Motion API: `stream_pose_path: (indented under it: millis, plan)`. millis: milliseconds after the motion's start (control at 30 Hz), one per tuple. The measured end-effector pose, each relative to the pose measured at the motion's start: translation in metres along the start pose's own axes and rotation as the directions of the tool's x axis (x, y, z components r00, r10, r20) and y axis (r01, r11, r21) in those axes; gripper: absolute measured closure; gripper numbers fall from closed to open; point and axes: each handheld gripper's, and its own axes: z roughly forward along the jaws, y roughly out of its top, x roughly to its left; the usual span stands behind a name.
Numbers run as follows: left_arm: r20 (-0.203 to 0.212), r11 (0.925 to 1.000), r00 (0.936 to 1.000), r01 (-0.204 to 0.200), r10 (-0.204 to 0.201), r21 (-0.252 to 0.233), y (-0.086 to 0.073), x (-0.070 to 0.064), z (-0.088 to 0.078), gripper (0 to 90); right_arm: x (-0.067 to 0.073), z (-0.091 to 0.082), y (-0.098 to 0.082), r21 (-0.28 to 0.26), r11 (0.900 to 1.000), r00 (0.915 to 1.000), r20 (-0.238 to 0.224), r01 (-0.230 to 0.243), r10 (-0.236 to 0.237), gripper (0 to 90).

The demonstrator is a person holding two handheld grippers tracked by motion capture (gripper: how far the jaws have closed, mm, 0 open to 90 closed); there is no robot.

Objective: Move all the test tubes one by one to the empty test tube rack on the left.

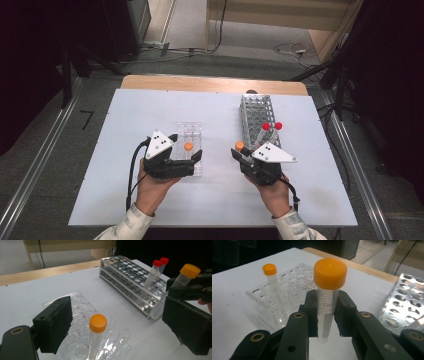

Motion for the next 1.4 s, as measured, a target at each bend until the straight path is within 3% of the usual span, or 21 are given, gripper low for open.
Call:
stream_pose_path:
  millis: [367,567,700,900,1167,1400]
  plan:
    - [0.074,0.9998,0.9971,-0.021,0.020,0.003,0.001,-0.016,0.000,12.0,0.028,0.013,-0.008,0.045,0.998,0.9951,-0.095,0.032,-0.028,70.9]
    - [0.117,0.9981,0.9916,-0.059,0.056,0.020,-0.002,-0.030,0.004,16.3,0.040,0.019,-0.012,0.068,0.997,0.9898,-0.137,0.047,-0.037,70.9]
    - [0.141,0.9965,0.9866,-0.084,0.081,0.009,-0.005,-0.039,0.005,24.7,0.046,0.020,-0.013,0.070,0.996,0.9868,-0.156,0.057,-0.046,70.9]
    - [0.180,0.9927,0.9776,-0.116,0.109,0.030,-0.010,-0.046,0.009,41.7,0.053,0.020,-0.012,0.062,0.996,0.9829,-0.176,0.067,-0.056,70.9]
    - [0.199,0.9895,0.9720,-0.136,0.124,0.049,-0.013,-0.048,0.012,60.7,0.053,0.019,-0.012,0.060,0.996,0.9830,-0.175,0.067,-0.055,70.9]
    - [0.198,0.9880,0.9712,-0.146,0.133,0.051,-0.014,-0.049,0.012,68.7,0.054,0.019,-0.012,0.060,0.996,0.9825,-0.178,0.066,-0.054,70.9]
